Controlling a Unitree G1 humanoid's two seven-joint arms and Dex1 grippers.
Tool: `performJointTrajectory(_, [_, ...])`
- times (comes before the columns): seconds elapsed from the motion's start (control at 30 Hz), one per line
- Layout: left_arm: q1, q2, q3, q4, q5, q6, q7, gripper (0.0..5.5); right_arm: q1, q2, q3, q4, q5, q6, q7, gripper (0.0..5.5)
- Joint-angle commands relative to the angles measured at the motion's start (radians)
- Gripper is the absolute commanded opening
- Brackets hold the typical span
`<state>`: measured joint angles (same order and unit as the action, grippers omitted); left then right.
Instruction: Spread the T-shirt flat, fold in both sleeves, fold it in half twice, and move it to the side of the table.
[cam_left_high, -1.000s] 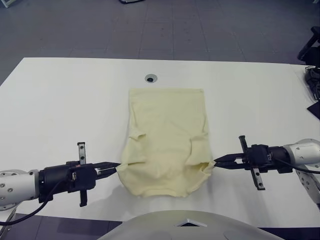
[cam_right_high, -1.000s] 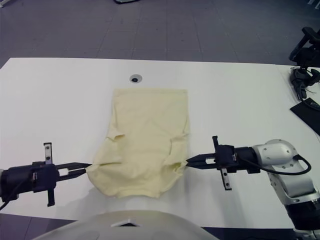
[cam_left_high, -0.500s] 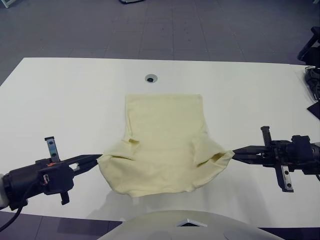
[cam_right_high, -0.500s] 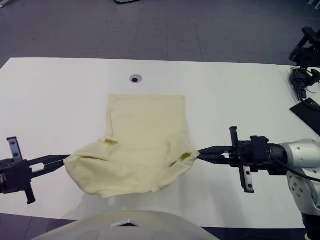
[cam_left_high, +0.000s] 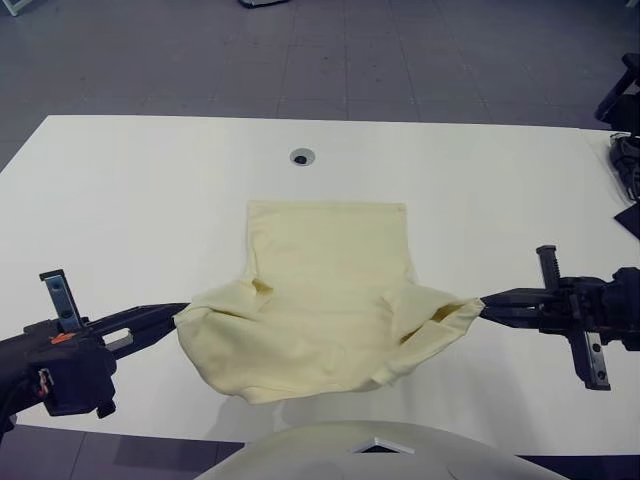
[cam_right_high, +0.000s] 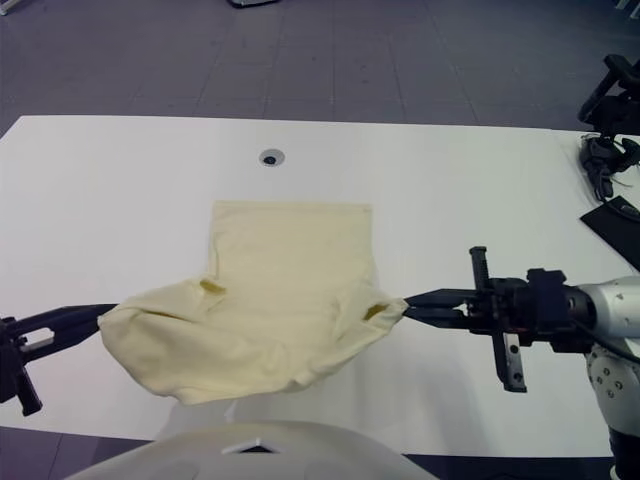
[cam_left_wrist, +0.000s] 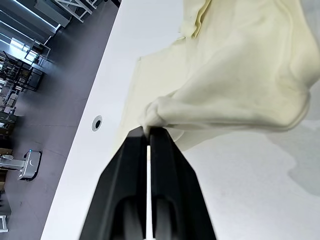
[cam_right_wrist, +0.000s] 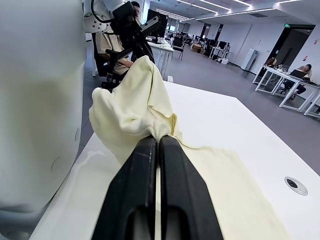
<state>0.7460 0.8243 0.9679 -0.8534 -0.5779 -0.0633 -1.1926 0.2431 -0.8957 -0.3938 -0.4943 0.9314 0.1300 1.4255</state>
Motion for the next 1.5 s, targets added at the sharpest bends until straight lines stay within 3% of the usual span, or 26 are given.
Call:
performJointTrajectory(0.03, [-0.012, 0.012, -0.009, -0.009, 0.01, 0.01, -0.011, 0.0, -0.015, 0.012, 0.003, 0.005, -0.019, 0.003, 0.013, 0.03])
performJointTrajectory(0.17, [-0.069, 0.072, -0.127, 0.053, 0.093, 0.017, -0.01, 0.0, -0.063, 0.014, 0.079, 0.077, -0.145, -0.036, 0.015, 0.03])
performJointTrajectory(0.4, [-0.359, 0.184, -0.498, 0.292, 0.284, 0.012, 0.045, 0.0, -0.304, 0.061, 0.256, 0.296, -0.36, -0.107, -0.015, 0.03])
performJointTrajectory(0.57, [-0.706, 0.138, -0.792, 0.545, 0.427, -0.002, 0.102, 0.0, -0.506, 0.129, 0.338, 0.551, -0.505, -0.203, -0.067, 0.03])
performJointTrajectory(0.73, [-0.996, 0.028, -0.99, 0.804, 0.53, -0.033, 0.134, 0.0, -0.635, 0.193, 0.371, 0.838, -0.627, -0.342, -0.129, 0.03])
performJointTrajectory(1.03, [-1.215, -0.102, -1.103, 1.151, 0.622, -0.133, 0.204, 0.0, -0.785, 0.269, 0.393, 1.18, -0.736, -0.512, -0.198, 0.03])
performJointTrajectory(1.5, [-1.301, -0.16, -1.113, 1.419, 0.655, -0.226, 0.312, 0.0, -0.941, 0.36, 0.416, 1.449, -0.834, -0.63, -0.334, 0.03])
